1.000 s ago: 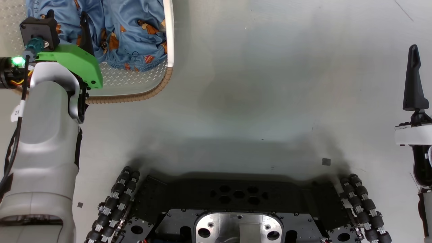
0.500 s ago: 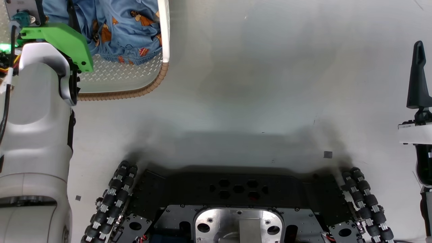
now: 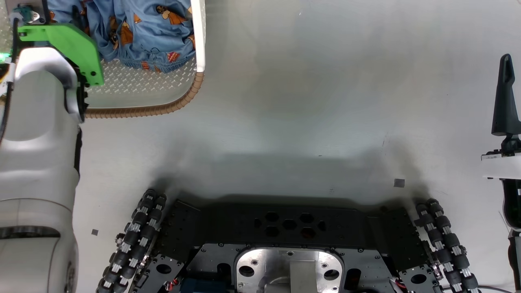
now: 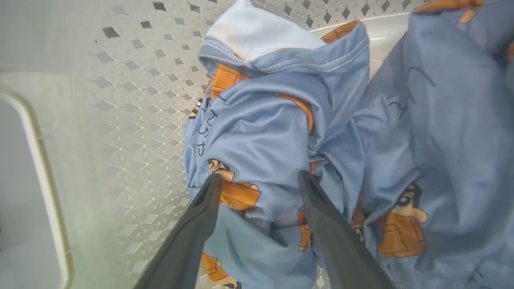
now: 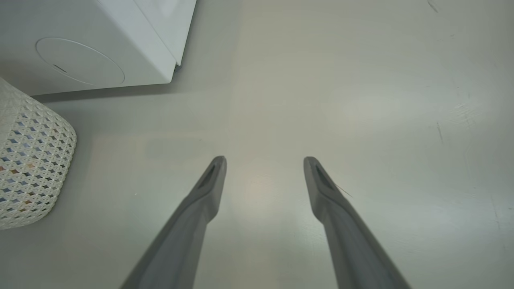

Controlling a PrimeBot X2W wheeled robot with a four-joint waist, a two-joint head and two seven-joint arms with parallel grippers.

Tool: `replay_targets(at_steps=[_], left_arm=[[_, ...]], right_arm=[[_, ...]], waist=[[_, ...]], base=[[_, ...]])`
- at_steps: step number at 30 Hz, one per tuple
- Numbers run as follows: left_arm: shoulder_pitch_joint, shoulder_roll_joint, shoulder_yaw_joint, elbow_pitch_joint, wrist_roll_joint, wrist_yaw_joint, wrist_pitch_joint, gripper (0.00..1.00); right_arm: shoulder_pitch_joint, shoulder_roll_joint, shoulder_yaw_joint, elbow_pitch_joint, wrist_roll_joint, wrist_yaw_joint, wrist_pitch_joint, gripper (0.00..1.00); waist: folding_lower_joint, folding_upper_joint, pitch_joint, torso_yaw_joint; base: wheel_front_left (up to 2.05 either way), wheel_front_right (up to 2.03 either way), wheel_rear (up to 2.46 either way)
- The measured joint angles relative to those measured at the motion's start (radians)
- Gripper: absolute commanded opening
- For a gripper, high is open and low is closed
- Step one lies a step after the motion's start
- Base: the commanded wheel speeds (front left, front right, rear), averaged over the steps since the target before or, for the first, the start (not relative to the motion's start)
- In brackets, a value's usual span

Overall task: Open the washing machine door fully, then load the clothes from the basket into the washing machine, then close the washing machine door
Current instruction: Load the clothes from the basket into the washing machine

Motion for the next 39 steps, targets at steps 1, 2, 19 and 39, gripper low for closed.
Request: replay_targets(at_steps=[1,2,19,39], left_arm=[[-0.005,0.005,0.001,0.007,0.002,0.001,0.003,1.0],[-0.005,0.005,0.001,0.007,0.002,0.001,0.003,1.0],[-0.041,0.049,0.028,0.121,-0.003,0.004,0.006,0.62],[-0.066,0.065,0.053,0.209,-0.032,-0.055,-0.127,0.0]], right_arm=[[0.0,0.0,0.0,-0.002,0.001,0.0,0.0,1.0],[0.0,0.0,0.0,-0.002,0.001,0.0,0.0,1.0],[0.014,0.003,0.03,-0.016,0.011,0.0,0.0,1.0],[-0.075,0.019,0.04,0.004,0.027,0.0,0.0,1.0]], waist=[[0.0,0.0,0.002,0.0],[0.0,0.0,0.002,0.0],[0.0,0.0,0.02,-0.029],[0.0,0.0,-0.028,-0.068]], base=[[0.0,0.0,0.0],[0.0,0.0,0.0],[0.0,0.0,0.0],[0.0,0.0,0.0]])
